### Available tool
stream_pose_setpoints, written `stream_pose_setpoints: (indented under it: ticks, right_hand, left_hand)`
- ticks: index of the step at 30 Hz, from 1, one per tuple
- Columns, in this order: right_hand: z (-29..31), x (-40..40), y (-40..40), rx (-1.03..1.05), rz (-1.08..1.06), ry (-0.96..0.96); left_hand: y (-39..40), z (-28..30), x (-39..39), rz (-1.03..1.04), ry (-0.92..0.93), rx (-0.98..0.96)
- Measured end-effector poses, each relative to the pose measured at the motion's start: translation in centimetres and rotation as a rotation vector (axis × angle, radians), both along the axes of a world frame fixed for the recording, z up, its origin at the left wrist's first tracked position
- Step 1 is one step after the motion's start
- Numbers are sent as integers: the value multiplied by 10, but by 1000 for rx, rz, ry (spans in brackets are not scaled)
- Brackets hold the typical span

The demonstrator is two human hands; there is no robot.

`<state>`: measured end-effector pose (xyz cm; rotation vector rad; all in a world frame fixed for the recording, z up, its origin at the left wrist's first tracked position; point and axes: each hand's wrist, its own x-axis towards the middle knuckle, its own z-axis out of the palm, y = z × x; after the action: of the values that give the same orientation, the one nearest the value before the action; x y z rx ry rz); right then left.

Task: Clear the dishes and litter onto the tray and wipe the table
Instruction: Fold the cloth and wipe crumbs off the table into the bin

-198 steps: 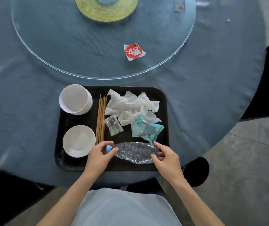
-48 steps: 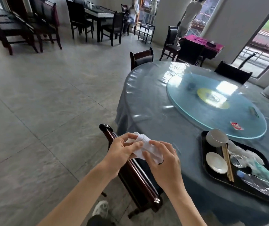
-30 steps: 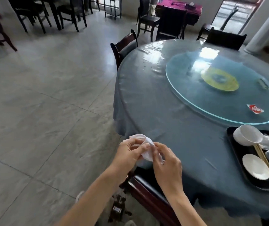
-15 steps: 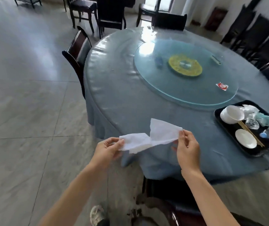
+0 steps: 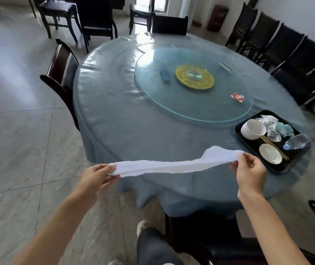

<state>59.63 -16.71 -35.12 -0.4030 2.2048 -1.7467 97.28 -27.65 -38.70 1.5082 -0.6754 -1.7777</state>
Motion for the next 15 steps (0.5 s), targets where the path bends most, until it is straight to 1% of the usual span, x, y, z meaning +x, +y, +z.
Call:
stream_pose_setpoints:
  ticks: [4, 7, 10, 12, 13, 15]
  right_hand:
    - [0, -20, -16, 41, -42, 46]
    - [-10, -38, -51, 154, 0, 100]
    - [-37, -58, -115, 332, 111, 111]
    - [-62, -69, -167, 424, 213, 98]
    - [-75, -72, -194, 450, 269, 96]
    - [-99, -74, -246, 458, 376, 54]
  left_hand:
    - [-10, -6, -17, 33, 0, 67]
    - [-25, -17, -29, 7, -12, 137]
    - [-59, -37, -38, 35, -1, 300]
    - [-90, -53, -45, 118, 54, 427]
    - [-107, -62, -48, 161, 72, 459]
    - [-142, -82, -52, 245, 65, 444]
